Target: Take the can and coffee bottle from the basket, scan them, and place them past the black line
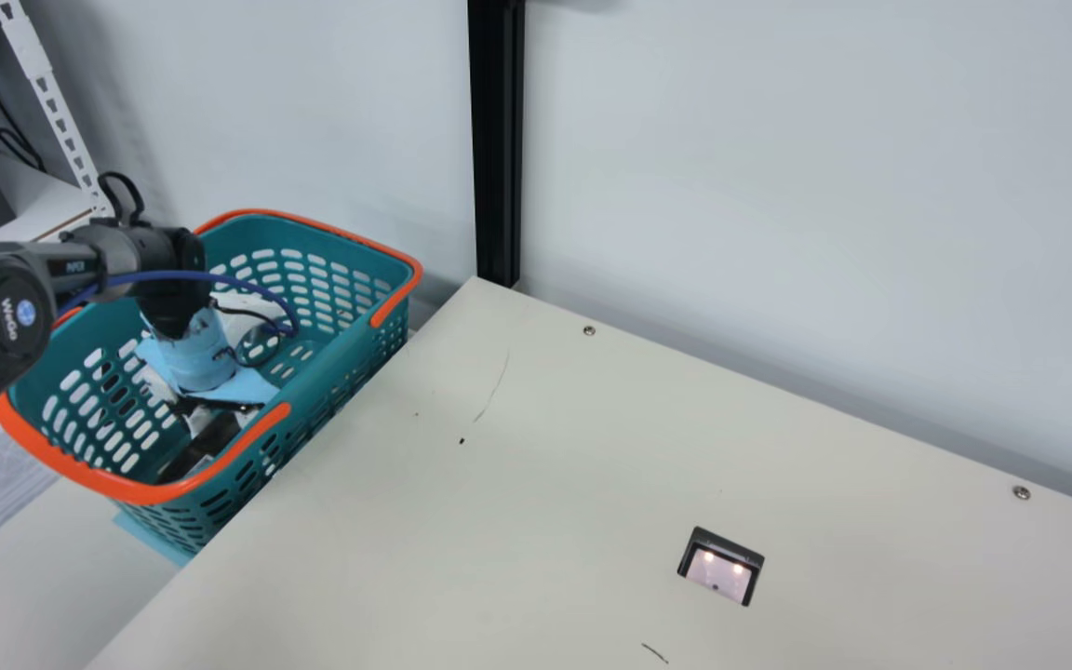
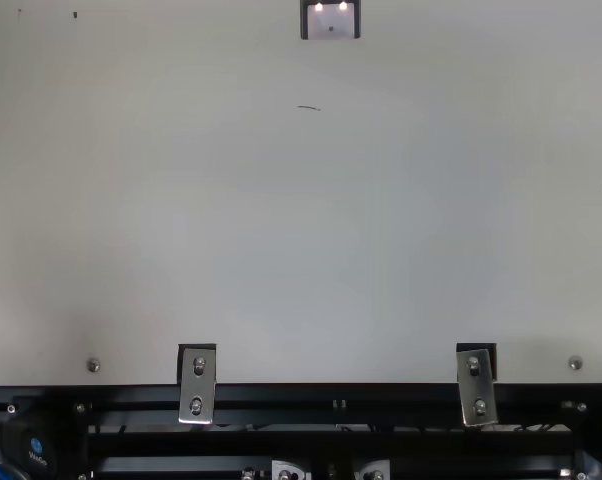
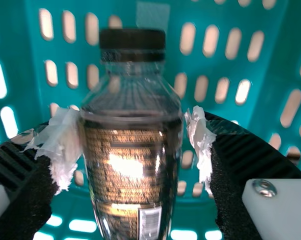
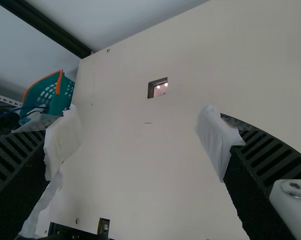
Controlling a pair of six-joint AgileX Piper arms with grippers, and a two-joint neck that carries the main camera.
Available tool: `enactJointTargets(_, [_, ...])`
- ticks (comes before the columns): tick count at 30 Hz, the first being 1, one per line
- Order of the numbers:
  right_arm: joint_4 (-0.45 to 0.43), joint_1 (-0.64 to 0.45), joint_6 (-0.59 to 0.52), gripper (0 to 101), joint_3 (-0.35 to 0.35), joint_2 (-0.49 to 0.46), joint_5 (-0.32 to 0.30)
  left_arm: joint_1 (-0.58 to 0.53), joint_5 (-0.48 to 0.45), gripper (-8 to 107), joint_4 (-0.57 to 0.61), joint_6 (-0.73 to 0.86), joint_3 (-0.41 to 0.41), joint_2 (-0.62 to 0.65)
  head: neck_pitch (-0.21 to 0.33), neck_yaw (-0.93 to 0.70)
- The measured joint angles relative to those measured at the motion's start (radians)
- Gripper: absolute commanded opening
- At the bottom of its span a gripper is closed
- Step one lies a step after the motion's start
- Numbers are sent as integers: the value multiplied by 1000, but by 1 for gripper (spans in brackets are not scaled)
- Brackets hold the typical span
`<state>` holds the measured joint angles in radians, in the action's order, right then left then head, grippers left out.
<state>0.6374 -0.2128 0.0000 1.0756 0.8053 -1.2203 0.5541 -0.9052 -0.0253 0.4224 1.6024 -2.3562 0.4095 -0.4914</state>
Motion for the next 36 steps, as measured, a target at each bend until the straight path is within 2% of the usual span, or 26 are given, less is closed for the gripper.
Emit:
enactJointTargets(5, [0, 0, 0, 101, 0, 0, 0, 4, 0, 10, 25, -2, 14, -9, -5, 0])
enactJointTargets(10, [0, 0, 0, 101, 0, 0, 0, -6, 31, 10, 80, 5, -13, 53, -5, 0])
enactJointTargets(14, [0, 0, 0, 101, 0, 0, 0, -20, 71, 10, 161, 25, -63, 153, 0, 0])
enactJointTargets(21, [0, 0, 0, 101, 0, 0, 0, -54, 174, 10, 309, 10, -158, 402, -5, 0])
enactJointTargets(29, [0, 0, 0, 101, 0, 0, 0, -112, 307, 10, 300, -94, -204, 649, -5, 0])
enactJointTargets(32, [0, 0, 0, 101, 0, 0, 0, -132, 312, 10, 314, -128, -204, 707, 0, 5])
enactJointTargets(36, [0, 0, 0, 101, 0, 0, 0, -166, 257, 10, 379, -141, -192, 755, 0, 0])
